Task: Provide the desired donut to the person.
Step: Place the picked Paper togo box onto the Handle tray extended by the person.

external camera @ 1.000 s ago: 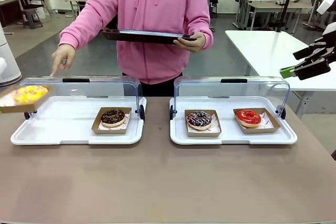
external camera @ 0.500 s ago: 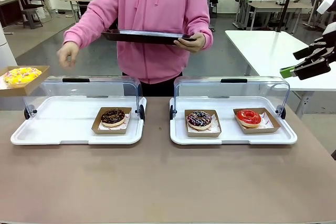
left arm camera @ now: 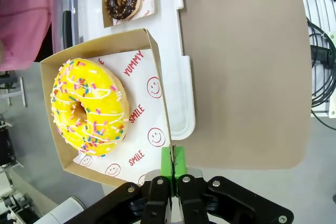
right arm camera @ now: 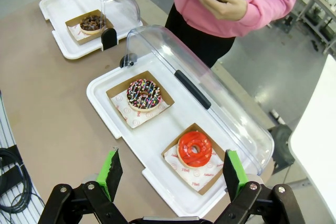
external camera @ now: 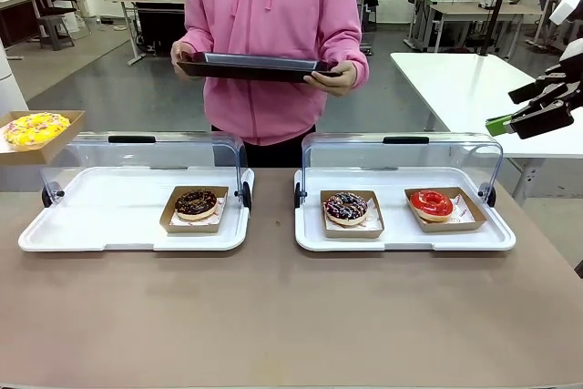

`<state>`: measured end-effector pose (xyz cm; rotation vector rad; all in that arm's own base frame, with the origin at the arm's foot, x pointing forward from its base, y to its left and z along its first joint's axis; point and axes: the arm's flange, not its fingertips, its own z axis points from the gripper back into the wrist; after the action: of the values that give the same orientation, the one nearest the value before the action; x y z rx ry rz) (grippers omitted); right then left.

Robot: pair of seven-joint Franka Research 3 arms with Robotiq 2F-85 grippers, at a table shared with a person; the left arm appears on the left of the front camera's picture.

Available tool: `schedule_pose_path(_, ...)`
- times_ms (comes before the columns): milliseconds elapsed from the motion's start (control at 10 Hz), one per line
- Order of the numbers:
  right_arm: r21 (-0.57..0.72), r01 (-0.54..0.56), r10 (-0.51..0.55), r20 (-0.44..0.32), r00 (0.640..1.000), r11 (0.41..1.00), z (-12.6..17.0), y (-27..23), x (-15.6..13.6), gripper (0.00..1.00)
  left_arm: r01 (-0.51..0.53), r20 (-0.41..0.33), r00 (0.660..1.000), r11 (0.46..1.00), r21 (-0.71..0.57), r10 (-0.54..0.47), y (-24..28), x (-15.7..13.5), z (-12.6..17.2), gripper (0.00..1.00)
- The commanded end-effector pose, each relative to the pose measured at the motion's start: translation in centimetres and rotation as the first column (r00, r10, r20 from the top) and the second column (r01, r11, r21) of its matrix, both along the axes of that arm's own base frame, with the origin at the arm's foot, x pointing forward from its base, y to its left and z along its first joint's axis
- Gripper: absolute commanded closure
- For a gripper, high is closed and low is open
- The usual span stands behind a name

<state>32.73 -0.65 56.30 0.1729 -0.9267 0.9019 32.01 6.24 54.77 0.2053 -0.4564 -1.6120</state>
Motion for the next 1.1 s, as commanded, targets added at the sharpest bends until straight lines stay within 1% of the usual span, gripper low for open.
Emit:
schedule_pose_path(0, 0.0, -0.006, 0.006, -0.007, 1.0, 1.0, -0.13, -0.08, 0.05, 0.0, -0.029, 0.015, 0.999, 0.999, 0.017, 0.029, -0.06, -0.25, -0.33, 1.0)
schedule_pose_path(1000, 0.0, -0.006, 0.006, -0.007, 1.0, 1.0, -0.13, -0.08, 0.05, 0.0, -0.029, 0.015, 0.999, 0.999, 0.017, 0.029, -0.06, -0.25, -0.33, 1.0)
